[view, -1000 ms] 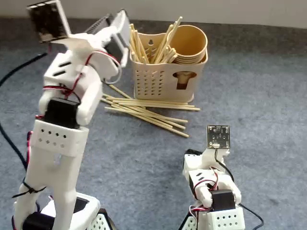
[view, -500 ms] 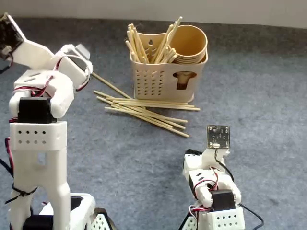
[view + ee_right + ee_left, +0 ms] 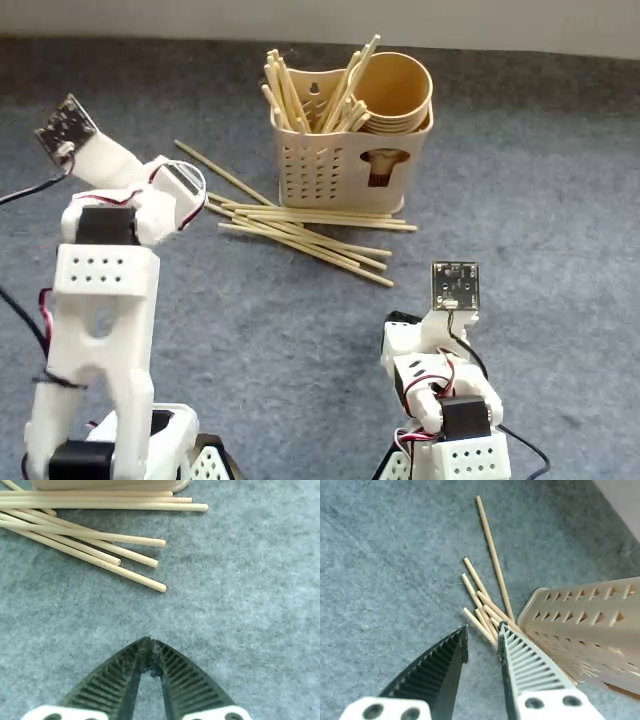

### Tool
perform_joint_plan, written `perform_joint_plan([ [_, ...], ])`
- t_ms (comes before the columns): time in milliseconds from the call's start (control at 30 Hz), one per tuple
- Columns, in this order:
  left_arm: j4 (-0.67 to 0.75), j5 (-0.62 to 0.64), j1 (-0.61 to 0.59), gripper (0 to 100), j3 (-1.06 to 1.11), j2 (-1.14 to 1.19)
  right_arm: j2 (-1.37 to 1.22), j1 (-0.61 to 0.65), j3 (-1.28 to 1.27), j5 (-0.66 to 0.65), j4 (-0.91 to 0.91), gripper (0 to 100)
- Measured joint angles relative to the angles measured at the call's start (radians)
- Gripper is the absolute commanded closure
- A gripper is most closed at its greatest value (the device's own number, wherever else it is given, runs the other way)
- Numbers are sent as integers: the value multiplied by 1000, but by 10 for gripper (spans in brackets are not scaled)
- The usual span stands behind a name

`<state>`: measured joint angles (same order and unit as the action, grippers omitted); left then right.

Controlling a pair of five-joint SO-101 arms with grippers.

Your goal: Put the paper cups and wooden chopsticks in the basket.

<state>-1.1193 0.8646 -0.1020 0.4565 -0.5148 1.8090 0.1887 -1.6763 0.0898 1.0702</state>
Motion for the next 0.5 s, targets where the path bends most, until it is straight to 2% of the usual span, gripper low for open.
perform_joint_plan([
  [167, 2, 38, 9, 885, 3, 172, 0, 0, 0, 0, 0, 994],
  [500, 6, 107, 109, 883, -81, 485, 0, 0, 0, 0, 0, 994],
])
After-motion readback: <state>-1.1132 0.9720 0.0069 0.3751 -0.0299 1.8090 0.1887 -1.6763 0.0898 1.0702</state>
